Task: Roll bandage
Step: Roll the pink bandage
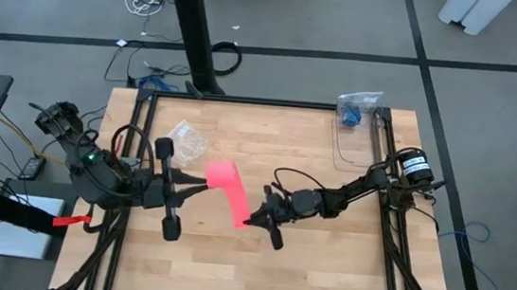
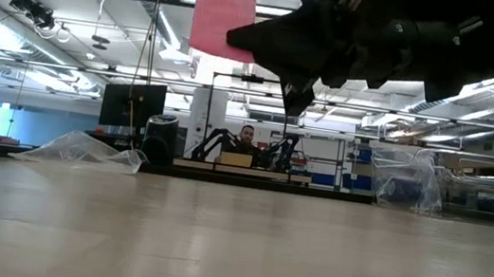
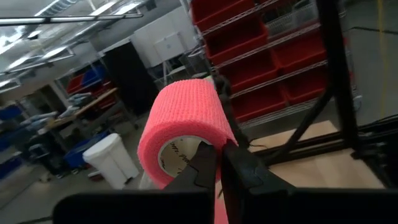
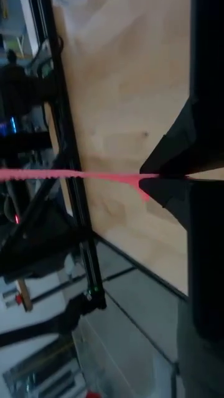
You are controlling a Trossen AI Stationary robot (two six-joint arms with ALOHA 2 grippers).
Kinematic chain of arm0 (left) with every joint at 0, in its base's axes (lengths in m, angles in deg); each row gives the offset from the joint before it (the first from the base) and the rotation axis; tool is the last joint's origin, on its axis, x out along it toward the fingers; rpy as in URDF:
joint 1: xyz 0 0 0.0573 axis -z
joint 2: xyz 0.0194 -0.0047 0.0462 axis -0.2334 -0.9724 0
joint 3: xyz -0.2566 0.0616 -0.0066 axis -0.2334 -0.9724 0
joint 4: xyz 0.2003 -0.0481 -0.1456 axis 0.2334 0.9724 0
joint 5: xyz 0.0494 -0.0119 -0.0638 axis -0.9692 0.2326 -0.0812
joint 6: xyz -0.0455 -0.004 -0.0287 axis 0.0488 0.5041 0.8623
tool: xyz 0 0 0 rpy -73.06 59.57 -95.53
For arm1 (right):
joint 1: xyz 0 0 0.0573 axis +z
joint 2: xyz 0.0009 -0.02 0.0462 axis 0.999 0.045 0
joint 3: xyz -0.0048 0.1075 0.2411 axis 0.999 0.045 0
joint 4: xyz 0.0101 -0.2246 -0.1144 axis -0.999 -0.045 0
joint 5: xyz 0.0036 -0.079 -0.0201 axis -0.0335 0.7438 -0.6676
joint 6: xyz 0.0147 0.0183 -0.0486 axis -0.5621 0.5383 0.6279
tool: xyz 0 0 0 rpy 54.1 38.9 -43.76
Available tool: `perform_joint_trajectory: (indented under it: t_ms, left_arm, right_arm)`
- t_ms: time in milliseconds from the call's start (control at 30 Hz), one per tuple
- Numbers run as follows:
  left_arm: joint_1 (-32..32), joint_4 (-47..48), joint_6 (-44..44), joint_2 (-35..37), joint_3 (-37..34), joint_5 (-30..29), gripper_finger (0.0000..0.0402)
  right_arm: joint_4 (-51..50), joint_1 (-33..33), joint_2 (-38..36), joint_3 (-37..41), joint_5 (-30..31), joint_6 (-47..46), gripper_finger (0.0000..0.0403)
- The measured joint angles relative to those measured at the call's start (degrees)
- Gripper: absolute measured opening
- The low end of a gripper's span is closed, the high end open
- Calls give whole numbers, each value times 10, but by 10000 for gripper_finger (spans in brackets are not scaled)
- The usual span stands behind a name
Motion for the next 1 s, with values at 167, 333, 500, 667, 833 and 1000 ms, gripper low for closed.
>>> perform_joint_trajectory:
  t_ms: [167, 333, 500, 667, 833, 1000]
  left_arm:
    - [0, 35, -4, 1, 0, -55, 12]
    - [0, 115, 41, 1, 0, -88, 12]
    - [-8, 192, 103, 0, 0, -100, 12]
    - [-8, 281, 181, 0, -18, -112, 12]
    - [-11, 286, 208, -1, -77, -99, 12]
    - [-11, 279, 242, -1, -130, -67, 12]
  right_arm:
    - [23, 37, 0, 0, -26, -23, 5]
    - [96, 100, 0, 0, -28, -59, 4]
    - [101, 152, -21, -34, -19, -82, 2]
    - [18, 189, -63, -95, 1, -18, 2]
    - [-101, 208, -108, -170, 52, 72, 2]
    - [-231, 207, -144, -249, 107, 136, 1]
